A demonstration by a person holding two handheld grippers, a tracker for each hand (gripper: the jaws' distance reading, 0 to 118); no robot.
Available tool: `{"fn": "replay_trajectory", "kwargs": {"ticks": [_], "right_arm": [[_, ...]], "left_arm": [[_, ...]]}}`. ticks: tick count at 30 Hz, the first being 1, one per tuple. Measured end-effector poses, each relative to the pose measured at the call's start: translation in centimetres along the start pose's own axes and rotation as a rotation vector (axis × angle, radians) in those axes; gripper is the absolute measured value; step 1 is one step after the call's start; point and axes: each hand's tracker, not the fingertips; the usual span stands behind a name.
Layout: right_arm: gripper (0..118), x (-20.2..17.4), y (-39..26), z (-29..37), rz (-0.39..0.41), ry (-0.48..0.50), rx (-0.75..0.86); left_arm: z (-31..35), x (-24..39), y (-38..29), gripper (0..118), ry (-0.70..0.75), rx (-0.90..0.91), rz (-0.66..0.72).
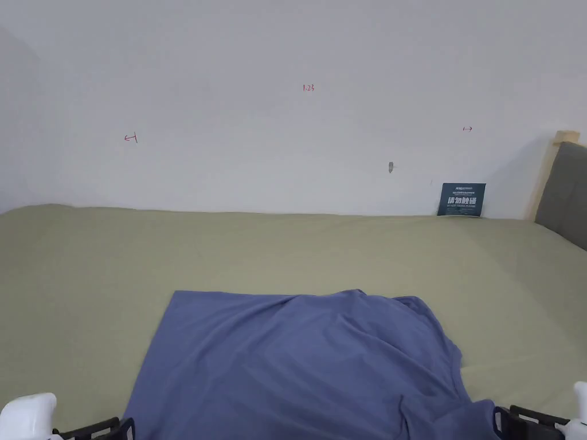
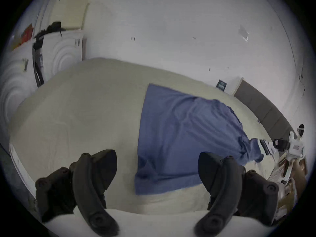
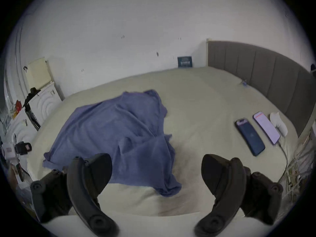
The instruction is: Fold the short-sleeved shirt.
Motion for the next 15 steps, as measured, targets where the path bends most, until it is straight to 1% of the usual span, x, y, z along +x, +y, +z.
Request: {"fn": "replay_trajectory", "kwargs": {"ticks": [1, 2, 3, 4, 5, 6, 7, 9, 14, 15], "right_arm": [[101, -0.5, 0.1, 0.4, 0.028, -0.012, 0.016], [87, -0.9, 0.0, 0.6, 0.050, -0.016, 0.021], [63, -1.6, -0.2, 1.0, 0.072, -0.015, 0.023], [15, -2.1, -0.4, 1.1, 0.110, -0.004, 0.016], [0, -2.5, -0.6, 1.1, 0.138, -0.030, 0.003], [0, -3.1, -1.2, 0.9, 0.182, -0.053, -0.027], [0, -3.5, -1.7, 0.9, 0.187, -0.053, -0.037], [0, -3.8, -2.6, 0.8, 0.171, -0.016, -0.042], [0, -4.0, -3.8, 0.1, 0.111, -0.013, -0.057], [0, -4.0, -3.7, 0.0, 0.096, -0.011, -0.066]], "left_arm": [[0.4, 0.5, -0.1, 94, 0.019, 0.027, -0.018], [0.7, 0.7, -0.1, 80, 0.035, 0.054, -0.026], [1.0, 1.0, -0.4, 55, 0.033, 0.075, -0.024], [1.1, 1.5, -0.7, 9, 0.037, 0.081, -0.024], [0.9, 1.6, -0.9, 1, 0.042, 0.072, -0.023], [0.7, 1.7, -1.3, 0, 0.049, 0.071, -0.023], [0.7, 1.6, -1.6, 0, 0.056, 0.066, -0.024], [0.4, 1.4, -2.2, 0, 0.021, 0.018, -0.007], [-0.7, 1.1, -3.6, 1, 0.050, -0.053, -0.024], [-1.1, 0.9, -3.7, 9, 0.056, -0.078, -0.025]]}}
